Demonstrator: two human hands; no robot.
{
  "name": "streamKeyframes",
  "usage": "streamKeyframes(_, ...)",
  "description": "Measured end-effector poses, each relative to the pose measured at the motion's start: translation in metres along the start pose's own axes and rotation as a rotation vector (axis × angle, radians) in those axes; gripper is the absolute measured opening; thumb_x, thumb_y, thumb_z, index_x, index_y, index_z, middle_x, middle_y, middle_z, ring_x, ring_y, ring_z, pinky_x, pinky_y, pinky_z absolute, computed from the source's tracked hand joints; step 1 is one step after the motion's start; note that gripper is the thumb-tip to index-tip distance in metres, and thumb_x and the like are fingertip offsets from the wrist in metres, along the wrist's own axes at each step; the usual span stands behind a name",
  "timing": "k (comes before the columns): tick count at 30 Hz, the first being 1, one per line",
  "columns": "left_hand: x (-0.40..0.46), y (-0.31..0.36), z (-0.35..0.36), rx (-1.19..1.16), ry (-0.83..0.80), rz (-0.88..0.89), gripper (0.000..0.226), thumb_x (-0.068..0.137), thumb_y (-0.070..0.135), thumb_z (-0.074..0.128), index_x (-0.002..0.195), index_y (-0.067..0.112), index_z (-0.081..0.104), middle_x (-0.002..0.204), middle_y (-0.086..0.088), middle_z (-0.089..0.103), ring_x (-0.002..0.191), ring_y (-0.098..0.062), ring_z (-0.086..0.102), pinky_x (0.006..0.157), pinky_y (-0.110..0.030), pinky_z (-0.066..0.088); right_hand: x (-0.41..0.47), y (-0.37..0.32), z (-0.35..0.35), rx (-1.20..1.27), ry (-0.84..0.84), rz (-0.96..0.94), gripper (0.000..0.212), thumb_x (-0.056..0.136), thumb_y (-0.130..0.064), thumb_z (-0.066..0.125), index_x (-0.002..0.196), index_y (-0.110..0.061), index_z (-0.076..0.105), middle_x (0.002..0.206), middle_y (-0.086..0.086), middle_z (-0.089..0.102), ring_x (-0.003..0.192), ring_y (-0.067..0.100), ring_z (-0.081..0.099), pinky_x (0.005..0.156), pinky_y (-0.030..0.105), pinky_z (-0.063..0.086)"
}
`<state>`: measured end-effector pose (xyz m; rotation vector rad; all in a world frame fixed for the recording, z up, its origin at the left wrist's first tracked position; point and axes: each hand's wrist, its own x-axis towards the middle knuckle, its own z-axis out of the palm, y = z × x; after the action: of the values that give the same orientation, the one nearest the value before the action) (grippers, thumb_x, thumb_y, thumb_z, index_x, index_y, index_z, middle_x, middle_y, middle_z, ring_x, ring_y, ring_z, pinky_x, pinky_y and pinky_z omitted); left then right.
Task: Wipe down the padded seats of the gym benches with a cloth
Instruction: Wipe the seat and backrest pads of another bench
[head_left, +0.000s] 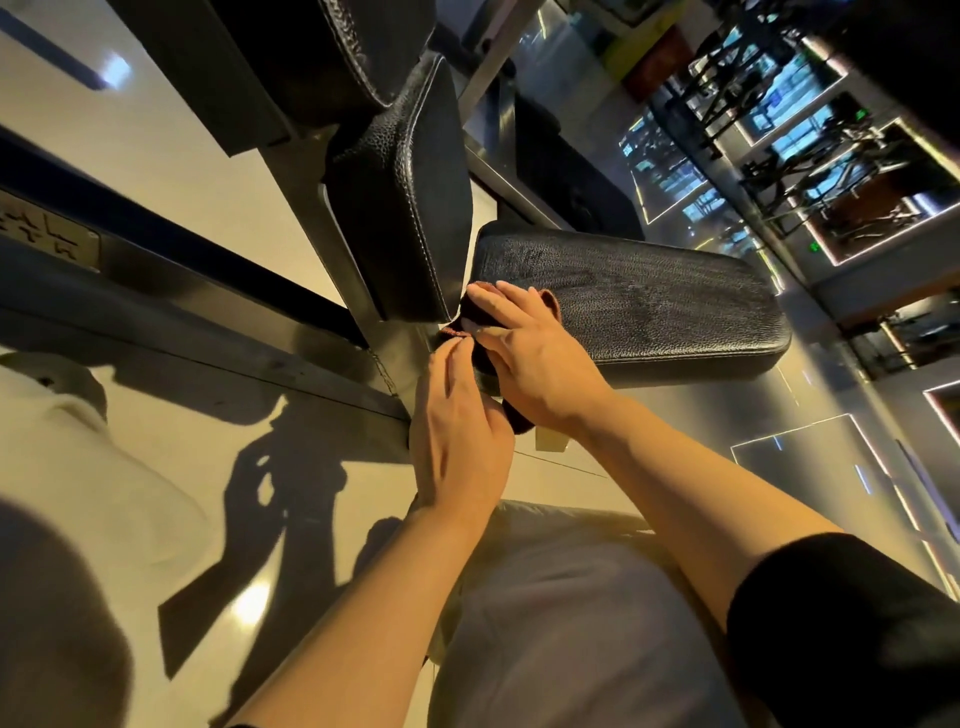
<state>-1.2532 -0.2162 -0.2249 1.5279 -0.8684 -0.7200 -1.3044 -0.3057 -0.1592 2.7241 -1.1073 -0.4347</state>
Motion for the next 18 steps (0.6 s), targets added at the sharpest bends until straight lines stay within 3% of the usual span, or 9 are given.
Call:
streamKeyframes(6, -0.001, 0.012, 0.017, -0.064, -0.052, 0.131, 0.049, 0.085, -0.013, 0.051, 0.132, 0.001, 0.053, 0.141, -0.012, 0.047, 0.131, -0.023, 0.045, 0.104, -0.004, 0.015, -0.041, 0.043, -0.018, -0.016, 0.059, 0.099, 0.036, 0.095, -0.007, 0.046, 0.126, -0.011, 0.064, 0.151, 0.008, 0.04, 0.14, 0.032, 0.032, 0.113, 0.045, 0.031)
streamKeyframes(9, -0.001, 0.013, 0.025, -0.068, -0.036, 0.166, 0.045, 0.083, -0.013, 0.052, 0.126, -0.003, 0.058, 0.136, -0.015, 0.053, 0.129, -0.029, 0.047, 0.108, -0.014, 0.019, -0.063, 0.081, -0.034, -0.037, 0.109, 0.312, 0.037, 0.095, -0.003, 0.048, 0.128, -0.012, 0.063, 0.153, 0.006, 0.038, 0.141, 0.031, 0.03, 0.113, 0.047, 0.031)
streamKeyframes(12, -0.001, 0.008, 0.025, -0.026, 0.0, 0.159, 0.044, 0.083, 0.0, 0.047, 0.126, 0.001, 0.059, 0.135, -0.011, 0.054, 0.13, -0.026, 0.046, 0.111, -0.031, 0.031, -0.067, 0.098, -0.039, -0.033, 0.175, 0.457, 0.036, 0.093, -0.002, 0.051, 0.125, -0.011, 0.065, 0.151, 0.009, 0.04, 0.139, 0.031, 0.031, 0.115, 0.039, 0.025)
streamKeyframes(15, 0.003, 0.006, 0.02, -0.004, 0.001, 0.144, 0.046, 0.083, 0.005, 0.044, 0.127, 0.003, 0.059, 0.138, -0.008, 0.053, 0.132, -0.024, 0.044, 0.112, -0.035, 0.034, -0.048, 0.087, -0.029, -0.017, 0.23, 0.525, 0.035, 0.093, -0.002, 0.049, 0.124, -0.004, 0.064, 0.152, 0.011, 0.037, 0.138, 0.033, 0.028, 0.115, 0.035, 0.016)
streamKeyframes(16, 0.004, 0.006, 0.018, -0.012, -0.016, 0.133, 0.045, 0.086, 0.003, 0.046, 0.13, 0.003, 0.057, 0.141, -0.008, 0.05, 0.134, -0.022, 0.041, 0.113, -0.03, 0.032, -0.04, 0.08, -0.024, -0.03, 0.244, 0.517, 0.033, 0.094, -0.005, 0.048, 0.122, -0.002, 0.065, 0.153, 0.011, 0.036, 0.139, 0.034, 0.027, 0.116, 0.037, 0.016)
streamKeyframes(18, 0.008, 0.006, 0.014, -0.019, -0.044, 0.111, 0.045, 0.09, -0.003, 0.05, 0.135, 0.003, 0.051, 0.146, -0.006, 0.043, 0.136, -0.019, 0.038, 0.107, -0.003, 0.019, -0.023, 0.068, -0.017, -0.056, 0.242, 0.458, 0.031, 0.096, -0.011, 0.047, 0.12, -0.001, 0.064, 0.154, 0.011, 0.034, 0.14, 0.035, 0.025, 0.116, 0.041, 0.017)
